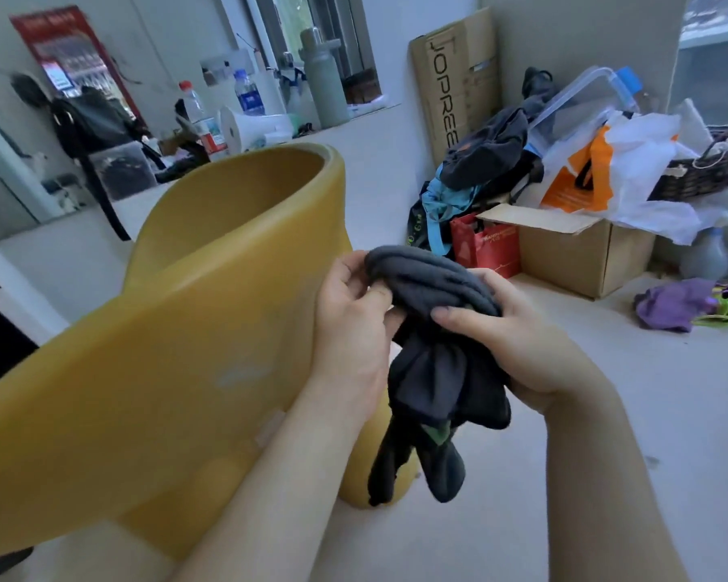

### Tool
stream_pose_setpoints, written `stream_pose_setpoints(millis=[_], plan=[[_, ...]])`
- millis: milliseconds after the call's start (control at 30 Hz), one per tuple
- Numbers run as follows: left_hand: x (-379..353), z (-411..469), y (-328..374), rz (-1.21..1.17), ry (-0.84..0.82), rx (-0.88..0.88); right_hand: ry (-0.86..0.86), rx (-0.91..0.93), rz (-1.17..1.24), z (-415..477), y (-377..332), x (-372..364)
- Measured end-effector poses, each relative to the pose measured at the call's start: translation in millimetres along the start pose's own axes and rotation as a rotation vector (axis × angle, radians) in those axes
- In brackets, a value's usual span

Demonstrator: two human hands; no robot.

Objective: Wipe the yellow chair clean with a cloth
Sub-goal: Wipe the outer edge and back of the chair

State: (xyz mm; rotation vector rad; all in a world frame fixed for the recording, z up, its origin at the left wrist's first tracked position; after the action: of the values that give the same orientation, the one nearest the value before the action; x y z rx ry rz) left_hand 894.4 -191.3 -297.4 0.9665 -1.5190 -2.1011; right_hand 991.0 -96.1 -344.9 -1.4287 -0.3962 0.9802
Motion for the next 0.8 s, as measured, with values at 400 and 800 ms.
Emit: stream_pose_setpoints(millis=[400, 800], plan=[[27, -24, -25, 1.438, -0.104, -0.604, 0.056, -0.036, 0.602, 15, 21, -20], [43, -39, 123, 1.886, -0.05, -0.815, 0.346, 0.409, 0.262, 27, 9, -117]])
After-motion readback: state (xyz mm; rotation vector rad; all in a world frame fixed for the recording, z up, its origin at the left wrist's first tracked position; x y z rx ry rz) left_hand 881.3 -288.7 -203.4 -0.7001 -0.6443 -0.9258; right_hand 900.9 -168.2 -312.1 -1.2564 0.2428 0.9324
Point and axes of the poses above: each hand's wrist, its own z-axis towards the middle knuckle, its own x-axis out of the back of the hand, y = z × x, the point moved 1 cm from there along z, towards the middle knuckle, and after that the axes turned 3 degrees about z, right-handed, at the moved point
